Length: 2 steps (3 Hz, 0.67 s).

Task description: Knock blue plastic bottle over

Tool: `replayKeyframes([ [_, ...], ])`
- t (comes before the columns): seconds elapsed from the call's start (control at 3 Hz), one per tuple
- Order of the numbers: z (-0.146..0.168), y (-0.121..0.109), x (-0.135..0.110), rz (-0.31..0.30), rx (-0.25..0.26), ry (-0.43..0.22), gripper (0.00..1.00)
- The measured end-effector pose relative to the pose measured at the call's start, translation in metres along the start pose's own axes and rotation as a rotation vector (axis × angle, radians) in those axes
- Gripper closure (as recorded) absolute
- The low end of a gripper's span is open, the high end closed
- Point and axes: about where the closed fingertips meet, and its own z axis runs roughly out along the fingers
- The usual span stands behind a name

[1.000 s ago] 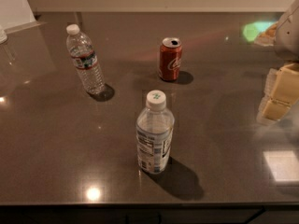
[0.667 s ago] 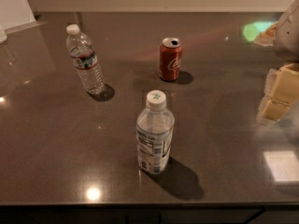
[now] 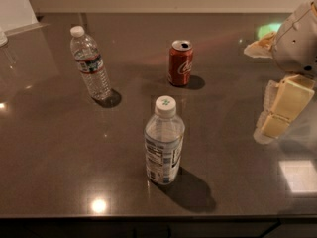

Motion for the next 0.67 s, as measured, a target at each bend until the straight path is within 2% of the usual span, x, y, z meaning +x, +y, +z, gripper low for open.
replayKeyframes([
  [0.33, 0.026, 0.032, -0.048, -0.094, -0.081, -0.133, 0.0],
  [0.67, 0.043, 0.051, -0.077, -0.142, -0.122, -0.212, 0.0],
])
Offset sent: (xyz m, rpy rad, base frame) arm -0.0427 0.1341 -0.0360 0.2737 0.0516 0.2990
